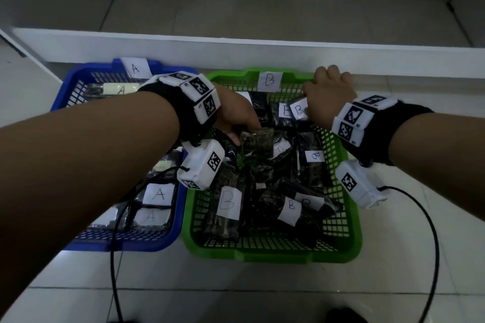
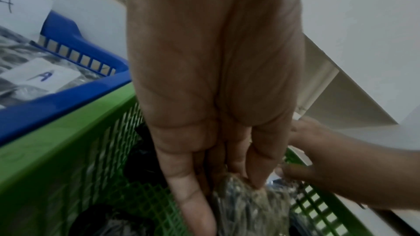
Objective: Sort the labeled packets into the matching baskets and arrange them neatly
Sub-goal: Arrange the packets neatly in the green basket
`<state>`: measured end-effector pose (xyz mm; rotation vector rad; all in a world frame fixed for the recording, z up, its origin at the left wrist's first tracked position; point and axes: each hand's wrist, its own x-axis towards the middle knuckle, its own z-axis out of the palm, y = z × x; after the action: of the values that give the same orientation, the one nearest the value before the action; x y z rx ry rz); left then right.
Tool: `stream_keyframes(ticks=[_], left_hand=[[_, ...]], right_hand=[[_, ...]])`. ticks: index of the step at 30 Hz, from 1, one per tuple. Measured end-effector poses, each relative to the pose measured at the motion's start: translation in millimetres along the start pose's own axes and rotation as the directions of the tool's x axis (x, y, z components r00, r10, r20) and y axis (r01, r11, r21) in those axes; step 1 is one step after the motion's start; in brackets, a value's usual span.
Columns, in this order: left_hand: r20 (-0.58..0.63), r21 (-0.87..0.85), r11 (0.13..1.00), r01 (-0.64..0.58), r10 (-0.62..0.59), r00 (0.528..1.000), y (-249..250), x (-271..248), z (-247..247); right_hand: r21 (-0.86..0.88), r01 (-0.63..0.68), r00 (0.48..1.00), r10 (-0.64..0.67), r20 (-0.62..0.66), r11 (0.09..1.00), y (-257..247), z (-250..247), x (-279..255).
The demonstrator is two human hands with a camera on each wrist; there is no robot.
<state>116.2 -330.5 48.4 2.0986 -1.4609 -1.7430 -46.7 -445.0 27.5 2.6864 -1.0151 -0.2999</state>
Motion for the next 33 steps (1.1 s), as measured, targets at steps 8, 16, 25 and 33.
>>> stream_keyframes(ticks=[8,16,25,33], left_hand=[[-0.07,-0.319,0.933,-0.166,0.152,0.986,4,-2,-16],[-0.418,-0.095,0.921,-0.377,0.307,0.855,11,4,-17],[-0.539,-0.123,0.84,-0.528,0.39,0.746,18,4,-14],[-0.574,0.312,0.909,-0.277,0.413,0.707,2,15,-8]], right_hand=[[-0.035,0.091,0.988,-0.086,0.126,0.995,3,5,-4],[0.264,-0.058,0.998,0.052,0.03,0.963,3,-8,-4],[0.899,-0.417,0.904,-0.045,0.426,0.132,6,-32,10],[0.815,-0.266,0.959,0.055,0.278,0.515,8,-19,15]])
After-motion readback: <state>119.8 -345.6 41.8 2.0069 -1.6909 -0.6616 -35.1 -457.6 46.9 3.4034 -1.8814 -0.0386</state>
